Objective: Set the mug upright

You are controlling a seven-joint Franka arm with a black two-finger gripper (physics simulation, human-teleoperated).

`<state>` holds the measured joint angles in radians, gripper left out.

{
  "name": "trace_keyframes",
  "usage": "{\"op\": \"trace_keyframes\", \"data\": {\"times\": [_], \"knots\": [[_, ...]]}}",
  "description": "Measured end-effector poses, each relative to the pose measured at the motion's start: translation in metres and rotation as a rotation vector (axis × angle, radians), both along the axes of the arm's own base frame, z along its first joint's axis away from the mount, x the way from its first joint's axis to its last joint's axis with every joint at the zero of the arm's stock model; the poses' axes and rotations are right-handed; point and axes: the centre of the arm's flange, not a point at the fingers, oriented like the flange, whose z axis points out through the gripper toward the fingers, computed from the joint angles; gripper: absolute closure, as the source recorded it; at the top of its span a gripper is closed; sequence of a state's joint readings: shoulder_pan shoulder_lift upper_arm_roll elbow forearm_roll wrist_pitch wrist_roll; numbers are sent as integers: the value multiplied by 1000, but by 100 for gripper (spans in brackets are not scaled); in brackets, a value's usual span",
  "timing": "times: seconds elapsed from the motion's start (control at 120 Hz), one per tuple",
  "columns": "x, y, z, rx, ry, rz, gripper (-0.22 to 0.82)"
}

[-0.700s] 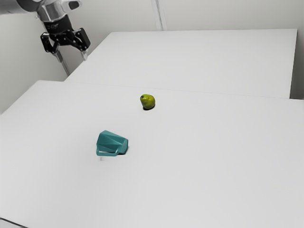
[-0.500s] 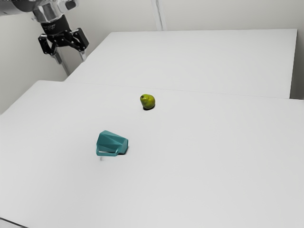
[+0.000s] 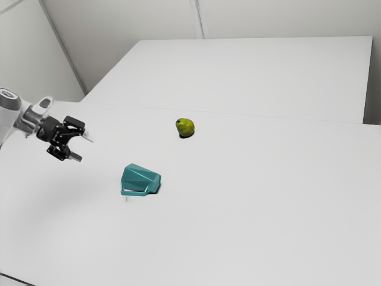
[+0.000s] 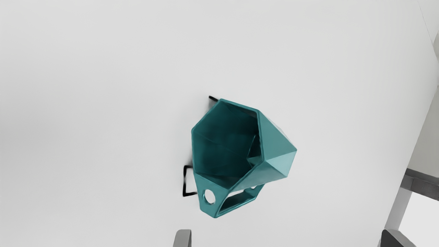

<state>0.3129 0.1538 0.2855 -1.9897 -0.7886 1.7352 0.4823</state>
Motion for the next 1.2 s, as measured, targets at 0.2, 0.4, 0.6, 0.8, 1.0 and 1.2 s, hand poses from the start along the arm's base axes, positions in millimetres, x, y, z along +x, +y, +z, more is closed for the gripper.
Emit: {"op": "trace_keyframes", "data": {"times": [0.2,0.4,0.6,0.8,1.0,1.2], "knots": [[-5,-20,-56,-84,-143,-83,0],[-14,-27,-80,-118,-255,-109,0],[-4,-48,-99,-154,-300,-129,0],[5,-70,-106,-184,-324,-139,0],[3,-91,-116,-200,-313,-148,0],[7,-102,-116,-199,-321,-150,24]]}}
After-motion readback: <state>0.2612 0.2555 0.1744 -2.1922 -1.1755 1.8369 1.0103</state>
